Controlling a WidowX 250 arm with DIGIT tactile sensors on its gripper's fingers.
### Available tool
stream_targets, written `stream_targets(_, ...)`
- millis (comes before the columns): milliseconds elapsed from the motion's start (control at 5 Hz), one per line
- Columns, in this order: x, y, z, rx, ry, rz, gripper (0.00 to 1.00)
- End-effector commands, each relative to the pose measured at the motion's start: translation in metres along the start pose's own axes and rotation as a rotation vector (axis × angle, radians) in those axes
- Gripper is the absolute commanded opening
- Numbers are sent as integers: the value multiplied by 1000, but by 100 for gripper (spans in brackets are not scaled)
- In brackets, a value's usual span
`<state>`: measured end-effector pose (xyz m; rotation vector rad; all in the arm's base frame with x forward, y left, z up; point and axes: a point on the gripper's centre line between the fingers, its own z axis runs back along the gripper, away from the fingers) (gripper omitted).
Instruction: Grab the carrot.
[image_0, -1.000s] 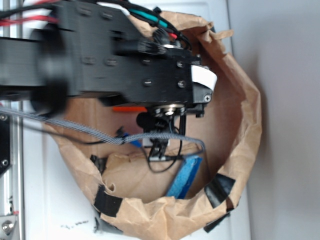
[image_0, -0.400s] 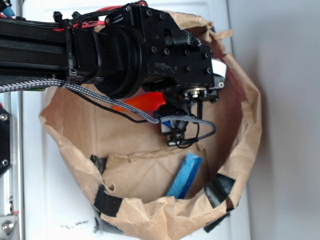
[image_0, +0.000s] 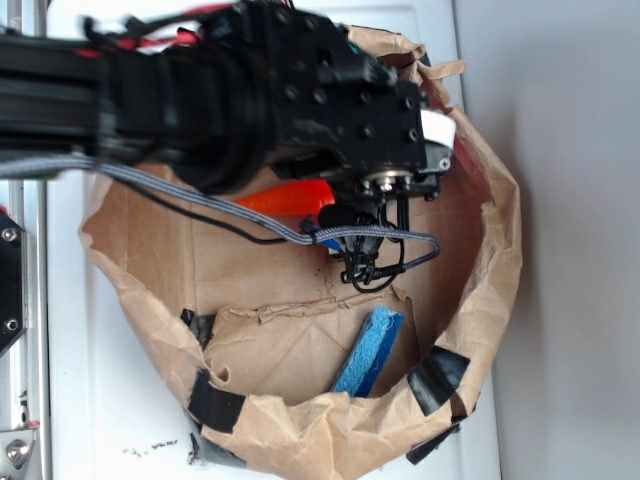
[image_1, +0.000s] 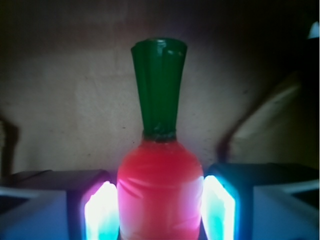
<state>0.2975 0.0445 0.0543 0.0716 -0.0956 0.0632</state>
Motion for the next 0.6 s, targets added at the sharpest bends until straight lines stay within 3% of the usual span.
stream_targets(0,-18,10,93,-34,-119,-54,0)
stream_targets(200,-28,12,115,-65,-113,-85,0)
stream_targets(400,-35,7,114,-27,-150,-81,0)
